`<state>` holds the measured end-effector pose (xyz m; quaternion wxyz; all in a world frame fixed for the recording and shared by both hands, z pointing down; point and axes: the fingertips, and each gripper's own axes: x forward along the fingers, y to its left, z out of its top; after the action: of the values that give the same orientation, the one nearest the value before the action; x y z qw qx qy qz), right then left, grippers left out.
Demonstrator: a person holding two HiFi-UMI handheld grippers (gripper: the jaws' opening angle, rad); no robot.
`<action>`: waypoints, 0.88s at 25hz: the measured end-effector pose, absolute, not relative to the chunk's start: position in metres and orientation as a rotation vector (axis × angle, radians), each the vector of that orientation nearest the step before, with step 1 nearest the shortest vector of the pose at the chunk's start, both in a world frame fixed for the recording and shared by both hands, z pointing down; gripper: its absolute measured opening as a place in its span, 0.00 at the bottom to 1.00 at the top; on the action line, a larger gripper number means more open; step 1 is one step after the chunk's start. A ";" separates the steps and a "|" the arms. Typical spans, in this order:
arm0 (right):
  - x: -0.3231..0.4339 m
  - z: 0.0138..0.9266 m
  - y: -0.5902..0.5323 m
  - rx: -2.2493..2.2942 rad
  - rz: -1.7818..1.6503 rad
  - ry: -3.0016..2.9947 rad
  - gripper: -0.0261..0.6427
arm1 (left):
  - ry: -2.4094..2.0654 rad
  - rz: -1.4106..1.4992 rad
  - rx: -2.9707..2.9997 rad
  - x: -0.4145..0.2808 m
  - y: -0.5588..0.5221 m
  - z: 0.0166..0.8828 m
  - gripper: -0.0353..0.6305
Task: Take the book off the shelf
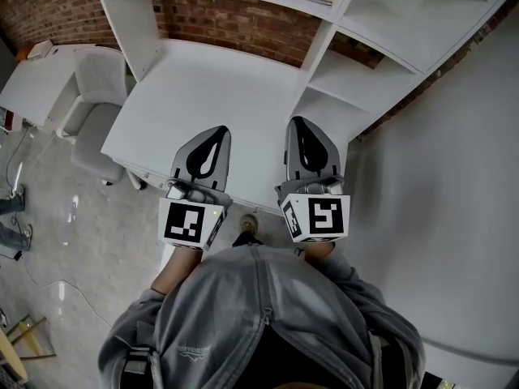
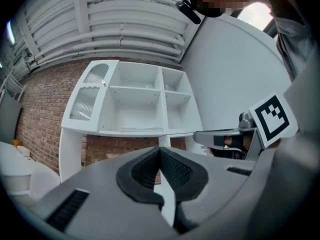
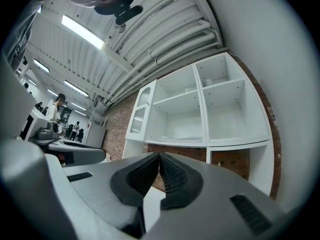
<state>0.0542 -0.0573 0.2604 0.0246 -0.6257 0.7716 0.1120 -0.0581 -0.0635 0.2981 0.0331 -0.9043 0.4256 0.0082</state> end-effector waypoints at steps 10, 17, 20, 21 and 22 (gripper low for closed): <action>0.093 0.266 -0.136 -1.890 0.360 2.432 0.08 | 1.345 0.178 -2.719 -0.017 -0.142 0.287 0.06; 0.105 0.270 -0.167 -1.848 0.356 2.461 0.08 | 1.391 0.225 -2.691 -0.005 -0.171 0.285 0.06; 0.105 0.270 -0.170 -1.838 0.354 2.466 0.08 | 1.394 0.215 -2.687 -0.005 -0.174 0.284 0.06; 0.104 0.269 -0.171 -1.834 0.357 2.469 0.08 | 1.392 0.212 -2.686 -0.004 -0.175 0.284 0.06; 0.104 0.269 -0.172 -1.831 0.360 2.473 0.08 | 1.390 0.212 -2.685 -0.003 -0.175 0.284 0.06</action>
<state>0.1040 -0.1717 0.2693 0.0217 -0.5910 0.7980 0.1162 -0.0032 -0.1754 0.2837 0.0554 -0.8846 0.4578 0.0697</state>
